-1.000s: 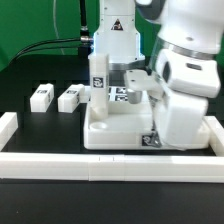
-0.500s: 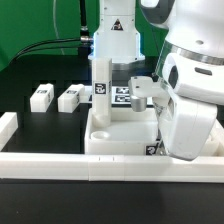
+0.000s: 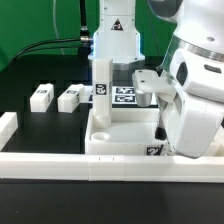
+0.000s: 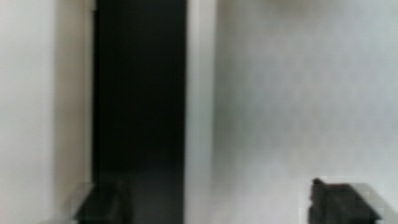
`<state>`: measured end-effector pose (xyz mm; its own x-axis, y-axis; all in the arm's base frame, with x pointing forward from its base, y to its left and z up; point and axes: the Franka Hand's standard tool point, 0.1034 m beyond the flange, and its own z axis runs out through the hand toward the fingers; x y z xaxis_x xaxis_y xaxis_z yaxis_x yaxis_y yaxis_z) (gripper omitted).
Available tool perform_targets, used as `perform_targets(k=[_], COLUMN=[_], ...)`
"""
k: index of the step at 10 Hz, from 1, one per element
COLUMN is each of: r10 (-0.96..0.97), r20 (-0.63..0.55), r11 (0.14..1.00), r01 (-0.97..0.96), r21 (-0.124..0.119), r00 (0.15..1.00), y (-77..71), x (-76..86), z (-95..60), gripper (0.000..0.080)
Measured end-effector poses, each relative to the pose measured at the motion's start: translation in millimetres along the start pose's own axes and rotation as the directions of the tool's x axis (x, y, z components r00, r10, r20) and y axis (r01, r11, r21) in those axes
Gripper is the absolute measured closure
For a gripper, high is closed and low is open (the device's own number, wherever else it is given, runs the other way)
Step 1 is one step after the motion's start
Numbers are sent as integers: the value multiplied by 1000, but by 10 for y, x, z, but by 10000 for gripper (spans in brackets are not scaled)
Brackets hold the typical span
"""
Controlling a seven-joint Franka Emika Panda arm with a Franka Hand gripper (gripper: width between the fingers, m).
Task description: Assemble desk
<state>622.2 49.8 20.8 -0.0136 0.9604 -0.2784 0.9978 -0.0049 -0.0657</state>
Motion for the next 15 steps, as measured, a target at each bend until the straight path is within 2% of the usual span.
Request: perform_targets(k=[1,2,4,6,7,8,9,11,15], r10=[1,5,9,5,15,20,16,23,57], r20=[15,24,47,75,69,49,46,41,40], r11=[999,998,998,1000,1000,999,999,999,998], r01=[-1,-7,-12,-7,-14,-18,-15,-21,-56], r21=[40,59,65,21,-13,-40,-37,-36,-34], r00=[1000,1000,999,997,998,999,999,999,998], y=[-43,-51,-59,-89,-35,-127,-209,-257,-259], x=[-24,-70,-171,-334,-427,-483,-566,-674,-665], z=[-18,-88,-280,-569,-710,-728,-782,-828,-807], gripper=[206,167,153,151,151,151,151,151,151])
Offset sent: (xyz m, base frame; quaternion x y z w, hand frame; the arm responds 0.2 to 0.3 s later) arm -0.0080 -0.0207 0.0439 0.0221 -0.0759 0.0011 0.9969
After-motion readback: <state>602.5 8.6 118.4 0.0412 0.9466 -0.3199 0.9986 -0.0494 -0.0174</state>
